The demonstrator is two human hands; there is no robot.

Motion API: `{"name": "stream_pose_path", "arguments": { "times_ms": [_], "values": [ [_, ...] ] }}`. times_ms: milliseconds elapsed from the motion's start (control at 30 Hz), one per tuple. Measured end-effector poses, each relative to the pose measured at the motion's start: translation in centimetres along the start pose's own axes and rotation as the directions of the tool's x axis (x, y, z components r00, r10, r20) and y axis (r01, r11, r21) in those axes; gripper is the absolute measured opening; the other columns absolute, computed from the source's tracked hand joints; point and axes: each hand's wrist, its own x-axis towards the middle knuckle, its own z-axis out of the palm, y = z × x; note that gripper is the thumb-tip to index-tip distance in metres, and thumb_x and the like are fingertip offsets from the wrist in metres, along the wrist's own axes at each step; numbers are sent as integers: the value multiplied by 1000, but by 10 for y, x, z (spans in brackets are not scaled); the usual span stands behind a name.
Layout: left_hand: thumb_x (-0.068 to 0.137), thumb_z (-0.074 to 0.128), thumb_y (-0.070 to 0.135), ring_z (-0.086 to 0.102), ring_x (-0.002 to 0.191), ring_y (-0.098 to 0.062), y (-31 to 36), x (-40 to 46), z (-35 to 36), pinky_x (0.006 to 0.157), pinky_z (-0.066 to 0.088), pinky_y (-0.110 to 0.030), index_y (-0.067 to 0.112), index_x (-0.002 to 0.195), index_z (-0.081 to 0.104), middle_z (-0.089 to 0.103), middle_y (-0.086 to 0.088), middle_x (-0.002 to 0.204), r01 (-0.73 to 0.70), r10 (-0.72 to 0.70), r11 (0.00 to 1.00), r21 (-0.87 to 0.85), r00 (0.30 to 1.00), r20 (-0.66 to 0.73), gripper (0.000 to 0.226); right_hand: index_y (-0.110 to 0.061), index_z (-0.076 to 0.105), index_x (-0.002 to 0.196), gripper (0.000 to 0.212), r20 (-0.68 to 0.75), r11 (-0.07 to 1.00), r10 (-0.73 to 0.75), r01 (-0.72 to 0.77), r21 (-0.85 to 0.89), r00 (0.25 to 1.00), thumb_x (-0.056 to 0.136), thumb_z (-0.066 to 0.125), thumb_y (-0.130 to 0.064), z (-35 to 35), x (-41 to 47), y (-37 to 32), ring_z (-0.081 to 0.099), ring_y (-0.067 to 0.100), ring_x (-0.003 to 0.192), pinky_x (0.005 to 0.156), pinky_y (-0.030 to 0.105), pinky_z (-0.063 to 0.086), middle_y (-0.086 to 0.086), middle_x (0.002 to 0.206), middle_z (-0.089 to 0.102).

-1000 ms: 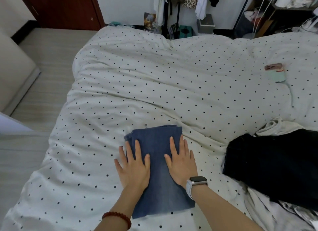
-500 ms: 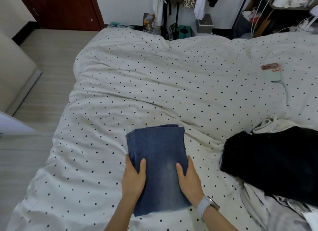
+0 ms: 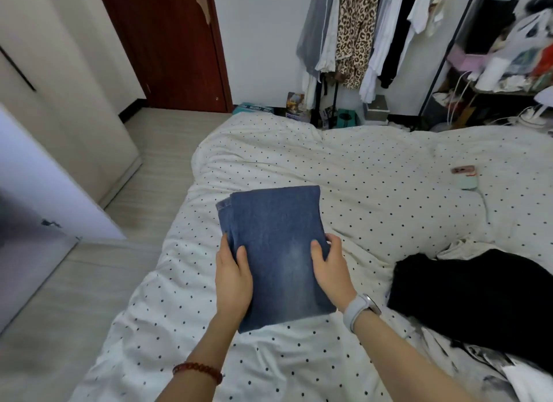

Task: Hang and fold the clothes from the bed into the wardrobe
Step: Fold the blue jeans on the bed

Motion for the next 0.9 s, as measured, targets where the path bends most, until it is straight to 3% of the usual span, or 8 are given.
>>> {"name": "stream_pose_path", "arguments": {
  "times_ms": [133, 200, 267, 467, 667, 900],
  "values": [
    [96, 33, 34, 41, 129, -20, 25, -21, -65, 108, 35, -44, 16, 143, 31, 42, -2, 142, -123, 123, 992, 5, 987, -104, 50, -19, 35, 114, 29, 73, 990, -82, 72, 123, 994, 97, 37, -42, 11, -34, -50, 54, 8, 79, 73, 31, 43, -8, 88, 53],
    [99, 35, 28, 37, 133, -18, 25, -45, -103, 112, 29, -36, 14, 145, 29, 38, -3, 146, -140, 141, 990, 16, 973, -181, 48, -20, 35, 112, 28, 146, 976, -76, 44, 215, 986, 96, 38, -43, 27, -60, -65, 56, 13, 87, 82, 34, 46, -4, 94, 54],
    [100, 35, 26, 32, 136, -16, 20, -70, -135, 110, 24, -25, 13, 147, 25, 32, -3, 149, -120, 131, 991, 57, 961, -246, 50, -21, 34, 114, 27, 243, 961, -59, -10, 275, 968, 97, 38, -42, 46, -88, -72, 54, 17, 98, 87, 34, 45, -3, 105, 52],
    [100, 36, 27, 33, 134, -18, -6, -130, -228, 106, 24, -22, 13, 147, 25, 34, -6, 148, -38, 73, 995, 93, 908, -412, 51, -21, 39, 110, 16, 414, 947, -188, 53, 316, 891, 99, 38, -32, 108, -162, -96, 53, 12, 95, 83, 31, 43, -5, 105, 51],
    [100, 35, 27, 32, 136, -20, -31, -141, -343, 111, 26, -32, 12, 147, 24, 32, -5, 149, -7, 53, 996, 89, 848, -527, 51, -10, 41, 101, 15, 451, 921, -363, 239, 308, 816, 98, 38, -24, 200, -218, -156, 50, 14, 80, 70, 28, 43, -1, 89, 49],
    [99, 35, 28, 35, 134, -24, -72, -101, -521, 112, 27, -39, 10, 145, 28, 38, -8, 146, -48, 141, 984, 172, 804, -578, 49, -10, 41, 108, 15, 376, 852, -481, 321, 414, 792, 98, 39, -21, 354, -288, -238, 50, 15, 91, 85, 32, 42, -9, 90, 48]
  ]
}}
